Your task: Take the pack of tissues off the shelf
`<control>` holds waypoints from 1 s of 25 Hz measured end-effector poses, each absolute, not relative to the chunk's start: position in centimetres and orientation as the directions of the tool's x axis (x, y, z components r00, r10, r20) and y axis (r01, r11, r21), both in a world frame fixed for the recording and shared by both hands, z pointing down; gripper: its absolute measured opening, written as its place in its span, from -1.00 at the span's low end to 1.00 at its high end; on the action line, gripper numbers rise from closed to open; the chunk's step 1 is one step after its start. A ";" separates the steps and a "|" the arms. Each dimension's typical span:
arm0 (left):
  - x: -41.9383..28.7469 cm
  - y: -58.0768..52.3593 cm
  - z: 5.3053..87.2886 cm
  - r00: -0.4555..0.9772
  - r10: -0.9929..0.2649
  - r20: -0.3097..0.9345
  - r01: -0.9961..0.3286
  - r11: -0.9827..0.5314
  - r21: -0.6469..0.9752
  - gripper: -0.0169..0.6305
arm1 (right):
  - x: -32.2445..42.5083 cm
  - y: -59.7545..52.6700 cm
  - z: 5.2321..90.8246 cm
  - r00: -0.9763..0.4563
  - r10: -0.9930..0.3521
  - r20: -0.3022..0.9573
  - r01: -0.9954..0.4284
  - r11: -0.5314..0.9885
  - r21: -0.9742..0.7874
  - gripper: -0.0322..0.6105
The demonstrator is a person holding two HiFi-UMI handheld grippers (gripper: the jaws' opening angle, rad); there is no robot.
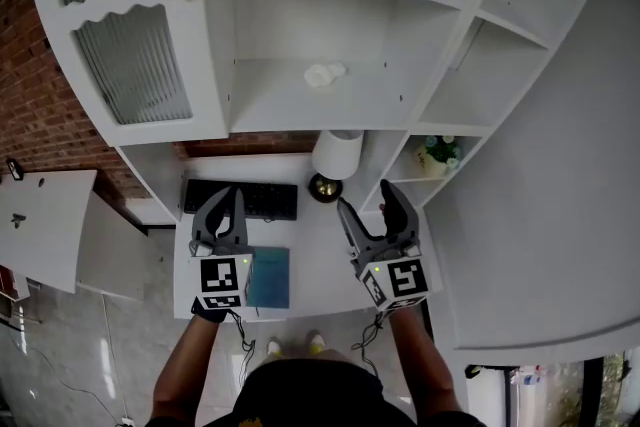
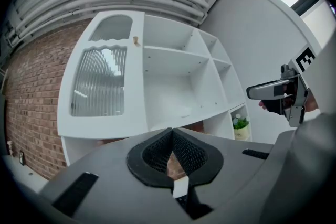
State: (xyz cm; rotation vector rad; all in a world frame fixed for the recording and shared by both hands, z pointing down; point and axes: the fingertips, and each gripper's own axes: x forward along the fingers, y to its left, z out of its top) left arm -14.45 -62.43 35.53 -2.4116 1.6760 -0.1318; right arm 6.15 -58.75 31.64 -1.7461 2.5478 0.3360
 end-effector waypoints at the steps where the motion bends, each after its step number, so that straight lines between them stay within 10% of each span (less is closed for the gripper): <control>1: -14.2 -63.0 35.1 0.357 -0.933 -0.044 -0.915 -0.340 -0.218 -0.91 | 6.2 -59.5 31.3 -0.367 -0.919 -0.146 -0.926 0.345 0.155 0.12; 25: -9.4 -73.7 30.2 0.410 -0.911 -0.046 -0.898 -0.394 -0.197 -0.91 | 5.2 -73.3 27.1 -0.488 -0.872 0.040 -0.851 0.486 0.198 0.11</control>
